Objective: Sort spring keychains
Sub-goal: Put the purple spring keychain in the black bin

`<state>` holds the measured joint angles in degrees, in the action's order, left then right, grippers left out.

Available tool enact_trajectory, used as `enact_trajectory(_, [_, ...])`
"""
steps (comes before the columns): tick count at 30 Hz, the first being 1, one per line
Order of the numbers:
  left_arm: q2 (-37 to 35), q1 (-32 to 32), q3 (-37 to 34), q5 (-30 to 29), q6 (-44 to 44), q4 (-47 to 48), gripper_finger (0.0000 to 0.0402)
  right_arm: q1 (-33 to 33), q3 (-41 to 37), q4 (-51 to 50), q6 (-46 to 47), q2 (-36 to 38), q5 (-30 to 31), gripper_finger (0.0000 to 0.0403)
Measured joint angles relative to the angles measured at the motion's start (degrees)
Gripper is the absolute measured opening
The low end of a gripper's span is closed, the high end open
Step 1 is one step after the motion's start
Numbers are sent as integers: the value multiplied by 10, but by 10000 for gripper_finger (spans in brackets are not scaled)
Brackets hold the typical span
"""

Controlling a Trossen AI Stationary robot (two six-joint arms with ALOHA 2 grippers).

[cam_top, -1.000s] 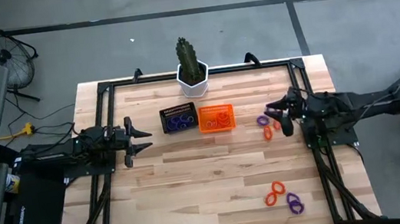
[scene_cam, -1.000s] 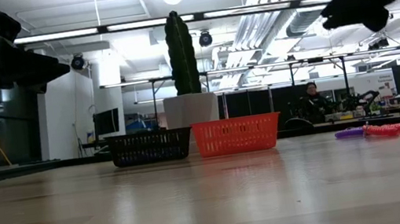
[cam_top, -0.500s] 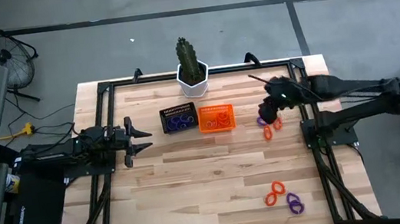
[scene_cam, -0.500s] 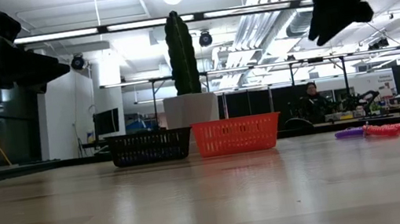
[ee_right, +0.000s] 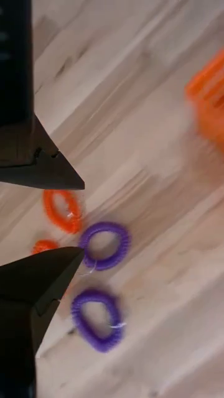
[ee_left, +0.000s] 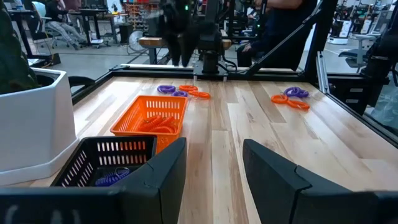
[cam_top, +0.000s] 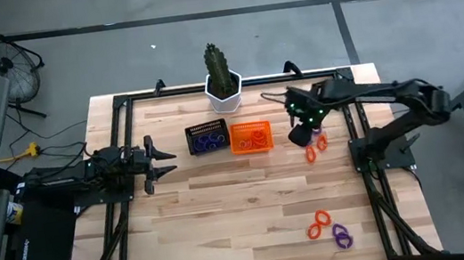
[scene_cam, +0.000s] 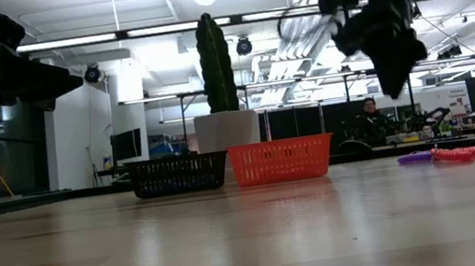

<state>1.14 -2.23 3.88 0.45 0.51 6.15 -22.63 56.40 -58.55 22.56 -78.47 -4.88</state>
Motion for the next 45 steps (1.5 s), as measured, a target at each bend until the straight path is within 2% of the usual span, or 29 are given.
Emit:
enact_trajectory(7, [0, 0, 0, 0, 0, 0, 156, 0, 0, -5, 49, -79, 1, 154])
enact_trajectory(16, [0, 0, 0, 0, 0, 0, 156, 0, 0, 0, 76, -139, 20, 154])
enact_trajectory(34, [0, 0, 0, 0, 0, 0, 156, 1, 0, 37, 85, -207, 34, 154])
enact_trajectory(45, [0, 0, 0, 0, 0, 0, 156, 1, 2, 55, 110, -241, 19, 154])
